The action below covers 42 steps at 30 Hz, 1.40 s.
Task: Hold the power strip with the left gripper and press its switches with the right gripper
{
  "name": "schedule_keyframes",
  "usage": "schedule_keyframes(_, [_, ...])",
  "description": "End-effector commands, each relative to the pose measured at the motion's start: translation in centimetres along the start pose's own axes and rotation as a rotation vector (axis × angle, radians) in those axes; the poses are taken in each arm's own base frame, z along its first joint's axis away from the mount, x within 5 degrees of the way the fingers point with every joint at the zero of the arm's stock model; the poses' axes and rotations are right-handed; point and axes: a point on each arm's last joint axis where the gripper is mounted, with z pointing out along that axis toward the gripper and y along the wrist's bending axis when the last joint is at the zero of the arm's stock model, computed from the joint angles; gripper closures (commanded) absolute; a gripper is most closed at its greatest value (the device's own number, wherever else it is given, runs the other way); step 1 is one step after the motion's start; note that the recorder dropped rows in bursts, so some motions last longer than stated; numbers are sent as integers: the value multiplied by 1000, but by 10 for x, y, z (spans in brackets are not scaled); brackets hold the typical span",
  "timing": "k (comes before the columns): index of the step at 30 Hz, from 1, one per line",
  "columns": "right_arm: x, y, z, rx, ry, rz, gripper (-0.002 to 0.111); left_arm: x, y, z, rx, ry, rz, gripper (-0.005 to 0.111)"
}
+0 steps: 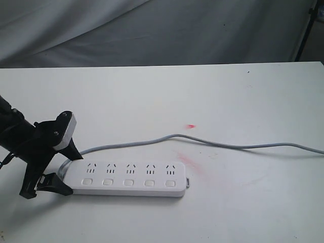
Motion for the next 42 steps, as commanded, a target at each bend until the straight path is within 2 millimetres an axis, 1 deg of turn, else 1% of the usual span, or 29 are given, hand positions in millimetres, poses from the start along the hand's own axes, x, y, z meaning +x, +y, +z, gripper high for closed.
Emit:
schedule_keyframes(1, [1, 1, -1, -6, -2, 37, 108, 0, -1, 1, 5, -1, -1, 40])
schedule_keyframes(7, [1, 1, -2, -2, -7, 77, 108, 0, -1, 1, 5, -1, -4, 40])
schedule_keyframes(10, [-2, -2, -2, 27, -39, 45, 108, 0, -1, 1, 5, -1, -4, 40])
schedule_keyframes(13, [-4, -3, -2, 46, -86, 104, 108, 0, -1, 1, 5, -1, -4, 40])
schedule_keyframes(17, [5, 3, -4, 26, -111, 91, 108, 0, -1, 1, 5, -1, -4, 40])
schedule_keyframes(22, [30, 15, -11, -21, -63, 114, 108, 0, -1, 1, 5, -1, -1, 40])
schedule_keyframes(24, [30, 14, -14, -4, -77, 115, 108, 0, -1, 1, 5, -1, -1, 40])
schedule_keyframes(27, [35, 16, -16, -19, -34, 113, 108, 0, -1, 1, 5, -1, -1, 40])
schedule_keyframes(31, [35, 15, -17, -5, -34, 101, 108, -1, -2, 1, 7, -2, -3, 40])
schedule_keyframes(39, [50, 22, -19, -73, 125, 90, 108, -1, -2, 1, 7, -2, -3, 40])
schedule_keyframes(42, [52, 23, -19, -83, 147, 90, 108, -1, -2, 1, 7, -2, -3, 40])
